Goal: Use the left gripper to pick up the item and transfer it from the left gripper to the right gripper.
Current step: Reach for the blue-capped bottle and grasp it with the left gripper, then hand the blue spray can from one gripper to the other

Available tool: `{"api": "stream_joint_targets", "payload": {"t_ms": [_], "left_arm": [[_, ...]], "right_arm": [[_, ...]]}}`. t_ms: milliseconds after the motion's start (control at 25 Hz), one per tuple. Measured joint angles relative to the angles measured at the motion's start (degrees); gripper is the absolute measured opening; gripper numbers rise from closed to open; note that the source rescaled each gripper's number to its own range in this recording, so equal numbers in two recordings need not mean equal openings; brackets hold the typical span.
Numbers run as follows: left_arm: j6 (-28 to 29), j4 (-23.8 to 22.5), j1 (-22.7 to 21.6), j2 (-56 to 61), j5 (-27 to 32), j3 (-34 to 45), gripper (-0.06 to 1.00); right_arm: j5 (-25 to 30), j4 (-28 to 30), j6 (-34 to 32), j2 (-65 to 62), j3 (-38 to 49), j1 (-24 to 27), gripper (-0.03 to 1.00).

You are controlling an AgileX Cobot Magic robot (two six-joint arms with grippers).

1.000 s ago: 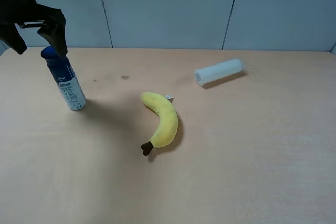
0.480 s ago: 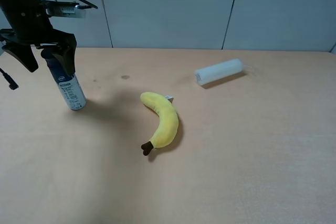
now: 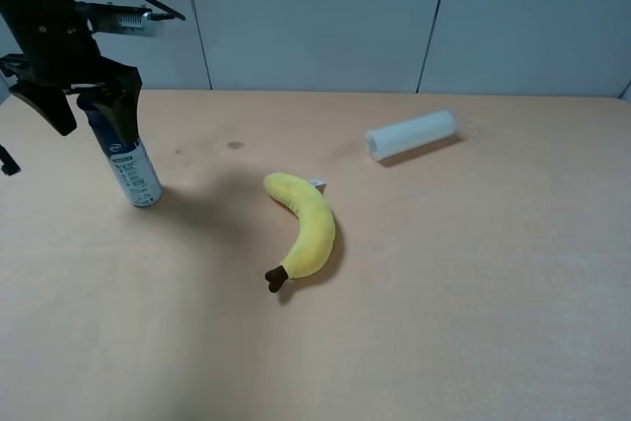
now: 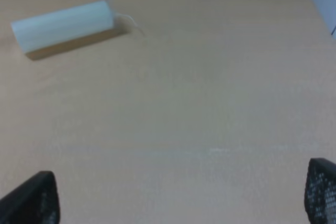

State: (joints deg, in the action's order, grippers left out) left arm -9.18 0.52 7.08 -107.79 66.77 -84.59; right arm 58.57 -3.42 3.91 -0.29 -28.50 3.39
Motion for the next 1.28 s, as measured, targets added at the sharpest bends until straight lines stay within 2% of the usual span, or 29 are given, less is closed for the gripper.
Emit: {"api": "stream_joint_targets", "payload": {"t_ms": [360, 600, 680, 760, 800, 1280], "left_arm": [[-4.3, 0.0, 0.0, 0.0, -5.4, 3.2, 0.59], [-4.8, 0.0, 0.0, 0.0, -10.1, 3.5, 0.57], [-4.8, 0.0, 0.0, 0.0, -10.3, 3.5, 0.46], [-4.8, 0.0, 0.0, 0.0, -10.8, 3.5, 0.21], [-4.8, 0.1, 0.0, 0.0, -11.0, 3.5, 0.0], [-4.9, 0.0, 0.0, 0.0, -11.2, 3.4, 0.01]], "right_arm": [[0.0, 0.0, -0.1, 0.0, 0.0, 0.0, 1.0], [0.0, 0.0, -0.1, 0.0, 0.0, 0.0, 1.0], [0.0, 0.0, -0.1, 0.0, 0.0, 0.0, 1.0], [0.0, 0.0, -0.1, 0.0, 0.0, 0.0, 1.0], [0.0, 0.0, -0.1, 0.0, 0.0, 0.0, 1.0], [0.0, 0.0, -0.1, 0.0, 0.0, 0.0, 1.0]]}}
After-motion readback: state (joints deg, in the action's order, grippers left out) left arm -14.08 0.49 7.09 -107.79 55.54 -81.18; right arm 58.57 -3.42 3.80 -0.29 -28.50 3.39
